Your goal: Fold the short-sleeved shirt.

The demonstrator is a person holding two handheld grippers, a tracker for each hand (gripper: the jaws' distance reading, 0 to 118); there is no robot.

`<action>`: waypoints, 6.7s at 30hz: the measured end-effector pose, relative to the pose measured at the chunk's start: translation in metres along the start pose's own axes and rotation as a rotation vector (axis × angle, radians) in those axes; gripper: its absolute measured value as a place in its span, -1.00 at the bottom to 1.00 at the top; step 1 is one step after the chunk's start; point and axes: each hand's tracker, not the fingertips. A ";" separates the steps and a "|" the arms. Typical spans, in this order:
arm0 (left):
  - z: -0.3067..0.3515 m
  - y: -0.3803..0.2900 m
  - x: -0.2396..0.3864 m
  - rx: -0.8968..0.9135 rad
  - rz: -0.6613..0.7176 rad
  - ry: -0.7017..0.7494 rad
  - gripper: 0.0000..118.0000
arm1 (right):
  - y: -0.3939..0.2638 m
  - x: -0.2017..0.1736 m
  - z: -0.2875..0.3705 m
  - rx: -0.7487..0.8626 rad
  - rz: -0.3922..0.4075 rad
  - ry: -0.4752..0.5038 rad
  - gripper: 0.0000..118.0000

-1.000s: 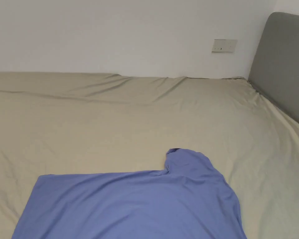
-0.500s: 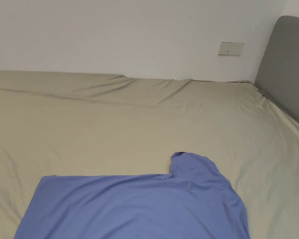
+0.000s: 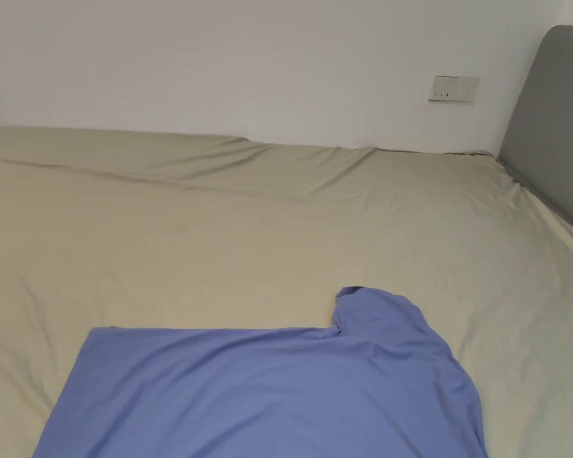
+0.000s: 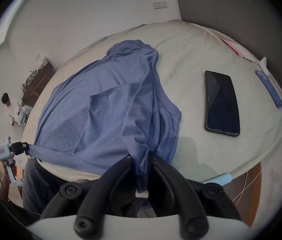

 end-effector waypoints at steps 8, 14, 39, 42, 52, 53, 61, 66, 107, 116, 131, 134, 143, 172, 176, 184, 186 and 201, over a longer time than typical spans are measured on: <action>0.016 0.013 0.005 0.037 0.039 -0.045 -0.92 | 0.006 -0.002 0.009 0.034 -0.023 0.030 -0.64; 0.012 0.030 0.016 0.065 0.058 -0.082 -0.92 | 0.024 0.005 0.003 0.078 -0.163 0.110 -0.64; -0.137 0.124 0.025 -0.023 0.089 0.046 -0.46 | 0.150 -0.001 -0.128 0.033 -0.073 -0.032 -0.04; -0.120 0.130 0.026 -0.036 0.092 0.025 0.85 | 0.149 -0.012 -0.090 0.117 0.005 -0.058 0.01; -0.077 0.097 0.051 -0.064 -0.133 0.027 0.84 | 0.106 -0.025 0.031 0.307 0.080 -0.075 0.07; -0.089 0.091 0.054 -0.114 -0.148 0.054 0.84 | 0.102 -0.024 0.032 0.287 0.073 -0.076 0.09; -0.124 0.075 0.061 -0.183 -0.182 0.182 0.57 | 0.088 -0.017 0.000 0.168 0.118 -0.131 0.09; -0.114 0.084 0.061 -0.143 -0.175 0.135 -0.89 | 0.091 -0.015 -0.058 0.049 0.171 -0.143 0.09; -0.016 -0.002 -0.005 -0.222 0.016 -0.026 -0.90 | 0.002 0.029 -0.003 -0.180 -0.060 0.005 -0.61; 0.016 0.056 0.004 -0.081 -0.050 -0.055 0.84 | 0.025 -0.009 0.044 0.014 0.190 -0.035 -0.30; -0.192 0.168 0.057 -0.127 -0.108 0.166 0.80 | 0.126 -0.038 0.052 0.259 0.189 -0.095 0.27; -0.181 0.163 0.072 -0.094 -0.262 0.214 0.51 | 0.155 -0.037 0.028 0.243 0.227 -0.093 0.27; -0.142 0.182 0.061 -0.039 -0.118 0.037 -0.93 | 0.253 -0.036 -0.135 0.062 0.171 -0.036 0.27; 0.000 0.150 0.045 0.088 -0.163 -0.120 -0.93 | 0.208 -0.023 -0.010 0.061 0.123 0.109 -0.85; 0.033 0.112 0.029 0.076 -0.117 -0.168 -0.93 | 0.155 -0.024 0.018 0.064 0.165 0.094 -0.85; 0.022 0.009 -0.003 -0.093 0.004 -0.157 -0.91 | 0.037 0.014 0.007 -0.085 0.041 0.043 -0.85; 0.010 -0.008 -0.010 -0.118 0.032 -0.157 -0.89 | 0.017 0.025 -0.006 -0.131 -0.016 0.017 -0.85; 0.028 -0.017 -0.048 0.063 0.256 -0.408 0.74 | -0.021 -0.021 0.047 0.164 0.104 -0.135 0.50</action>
